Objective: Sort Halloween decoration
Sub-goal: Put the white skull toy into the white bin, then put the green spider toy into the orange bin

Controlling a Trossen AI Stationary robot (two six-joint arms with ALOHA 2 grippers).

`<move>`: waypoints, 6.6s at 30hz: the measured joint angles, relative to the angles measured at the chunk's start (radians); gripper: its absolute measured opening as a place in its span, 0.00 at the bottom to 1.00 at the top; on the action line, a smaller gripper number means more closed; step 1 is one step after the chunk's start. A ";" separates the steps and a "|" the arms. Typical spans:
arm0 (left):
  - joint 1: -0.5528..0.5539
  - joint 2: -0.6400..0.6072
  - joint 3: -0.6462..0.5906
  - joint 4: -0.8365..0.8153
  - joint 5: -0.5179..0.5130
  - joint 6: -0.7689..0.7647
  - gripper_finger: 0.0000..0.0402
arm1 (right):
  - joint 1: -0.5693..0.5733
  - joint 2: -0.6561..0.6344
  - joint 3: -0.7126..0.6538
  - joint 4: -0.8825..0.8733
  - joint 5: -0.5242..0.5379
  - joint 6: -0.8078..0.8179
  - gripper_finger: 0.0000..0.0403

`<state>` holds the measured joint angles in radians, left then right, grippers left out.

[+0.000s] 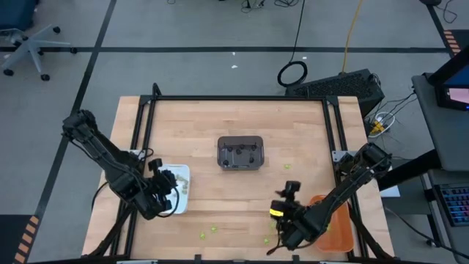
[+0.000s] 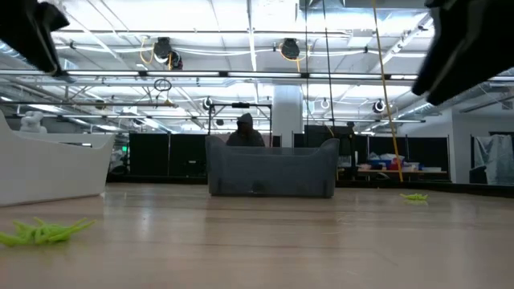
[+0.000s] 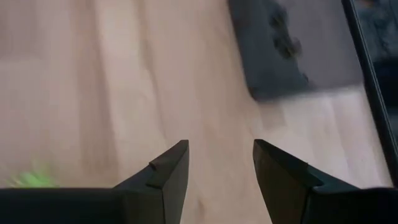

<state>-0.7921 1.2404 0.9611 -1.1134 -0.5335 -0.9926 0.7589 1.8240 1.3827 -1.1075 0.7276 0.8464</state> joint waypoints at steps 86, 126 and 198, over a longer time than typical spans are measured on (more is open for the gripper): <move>0.013 0.232 -0.110 1.000 -0.389 0.640 0.53 | -0.627 -0.532 -0.896 0.780 -0.472 -0.392 0.07; 0.013 0.231 -0.110 1.001 -0.384 0.635 0.53 | -0.181 -0.557 -0.654 0.900 -0.571 -0.053 0.00; 0.037 0.402 -0.076 1.376 -0.227 0.637 0.53 | 0.323 -0.338 -0.283 -0.049 -0.682 0.783 0.02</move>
<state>-0.7551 1.6424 0.8850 0.2625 -0.7606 -0.3556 1.0821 1.4858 1.0992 -1.1567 0.0460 1.6293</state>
